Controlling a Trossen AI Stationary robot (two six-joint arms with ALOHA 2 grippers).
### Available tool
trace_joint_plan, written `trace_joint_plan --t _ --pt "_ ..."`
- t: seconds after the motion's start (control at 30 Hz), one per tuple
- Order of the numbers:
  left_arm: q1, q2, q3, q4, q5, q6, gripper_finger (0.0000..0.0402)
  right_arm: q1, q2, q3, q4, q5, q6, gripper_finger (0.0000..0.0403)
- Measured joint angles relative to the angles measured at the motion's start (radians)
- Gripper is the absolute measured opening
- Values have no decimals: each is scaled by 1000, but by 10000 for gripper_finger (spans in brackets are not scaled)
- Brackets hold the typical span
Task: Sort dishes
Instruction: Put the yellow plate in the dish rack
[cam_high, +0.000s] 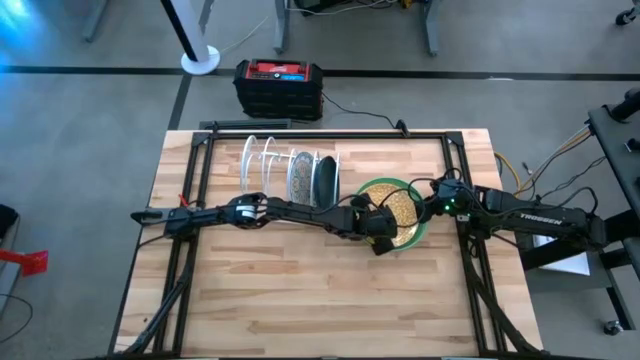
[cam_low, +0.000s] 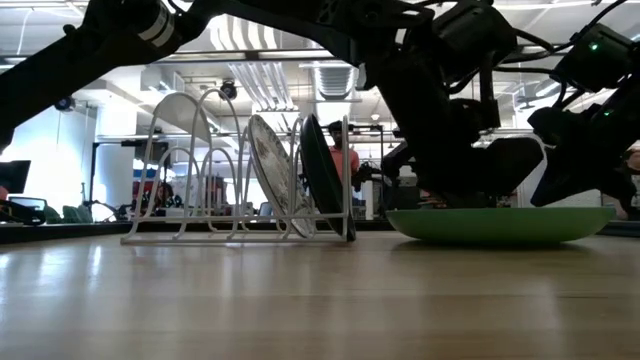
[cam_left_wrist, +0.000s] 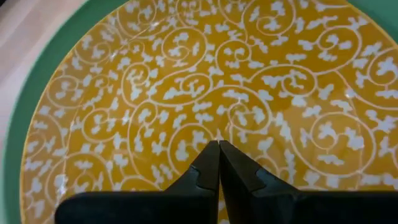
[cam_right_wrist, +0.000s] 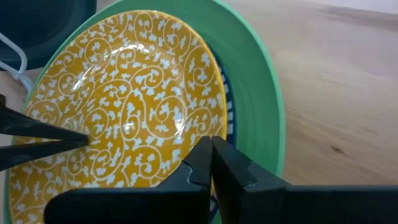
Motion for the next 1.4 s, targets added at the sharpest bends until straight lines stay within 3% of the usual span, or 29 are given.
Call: trace_joint_plan --t 0.33,0.87,1.4 --pt "3 2 26 -80 73 3 0 0 2 0 -1 25 -1 14" --pt "11 11 30 -110 105 -16 0 0 78 2 29 29 -2 122" --pt "26 15 24 -30 108 0 0 -1 88 1 89 13 -29 117"
